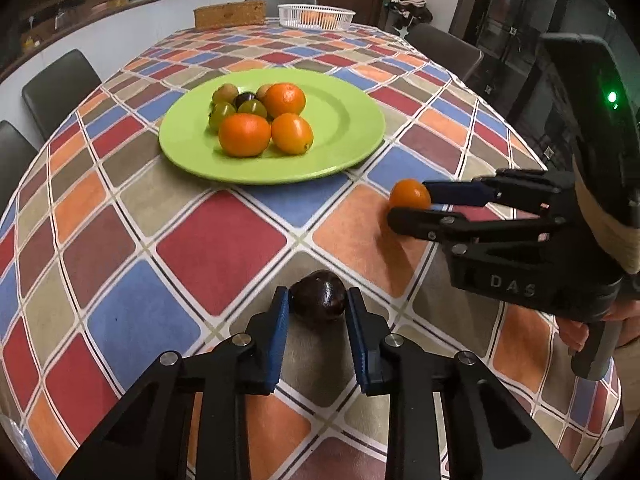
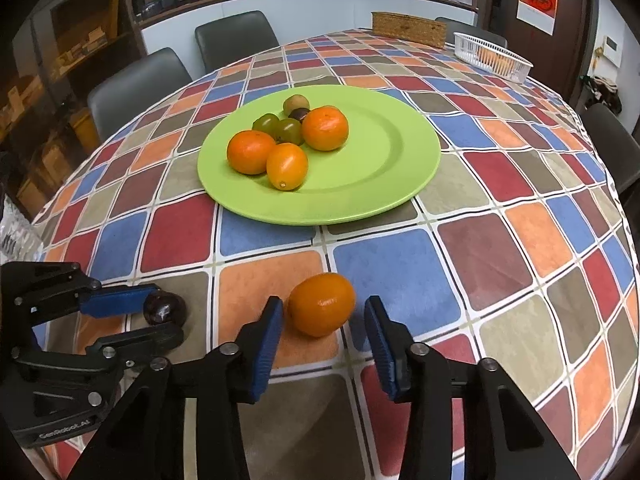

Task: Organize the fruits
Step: 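Grasp the dark plum with the left gripper while the right gripper grasps the orange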

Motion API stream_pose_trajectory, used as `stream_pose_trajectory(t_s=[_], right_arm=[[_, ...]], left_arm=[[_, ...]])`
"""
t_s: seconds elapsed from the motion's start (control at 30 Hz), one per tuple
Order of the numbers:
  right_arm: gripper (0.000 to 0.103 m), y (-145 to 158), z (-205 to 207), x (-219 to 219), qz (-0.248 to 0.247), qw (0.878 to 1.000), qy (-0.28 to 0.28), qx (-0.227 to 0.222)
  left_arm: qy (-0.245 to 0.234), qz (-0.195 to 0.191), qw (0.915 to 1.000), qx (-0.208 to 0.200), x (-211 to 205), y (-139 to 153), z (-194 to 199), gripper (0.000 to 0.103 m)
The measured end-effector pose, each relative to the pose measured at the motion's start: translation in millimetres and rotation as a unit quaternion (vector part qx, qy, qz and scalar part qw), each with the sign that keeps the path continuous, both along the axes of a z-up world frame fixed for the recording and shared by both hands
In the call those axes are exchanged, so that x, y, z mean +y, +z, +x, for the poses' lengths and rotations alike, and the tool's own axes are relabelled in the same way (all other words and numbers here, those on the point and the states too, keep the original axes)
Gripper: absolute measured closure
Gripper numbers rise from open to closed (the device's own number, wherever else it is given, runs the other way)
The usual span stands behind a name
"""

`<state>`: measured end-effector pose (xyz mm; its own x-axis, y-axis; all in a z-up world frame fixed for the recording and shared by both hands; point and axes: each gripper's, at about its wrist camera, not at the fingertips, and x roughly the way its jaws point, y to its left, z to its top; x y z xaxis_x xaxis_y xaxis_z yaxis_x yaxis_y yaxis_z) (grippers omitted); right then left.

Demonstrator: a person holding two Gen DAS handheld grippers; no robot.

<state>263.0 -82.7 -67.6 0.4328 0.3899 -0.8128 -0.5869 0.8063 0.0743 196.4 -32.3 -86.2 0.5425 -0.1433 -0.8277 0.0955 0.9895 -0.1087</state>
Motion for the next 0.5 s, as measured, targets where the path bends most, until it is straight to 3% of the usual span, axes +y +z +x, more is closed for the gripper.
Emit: stream_pose_trajectory(t_s=[0.07, 0.5], right_arm=[[0.067, -1, 1, 1, 0.0, 1.0, 0.002, 0.001], [0.067, 13, -5, 1, 0.016, 1.0, -0.002, -0.011]], left_arm=[[-0.001, -0.001, 1.0, -0.007, 1, 4, 2, 0.075], [-0.007, -0.01, 0.999, -0.042, 6, 25, 4, 0.075]])
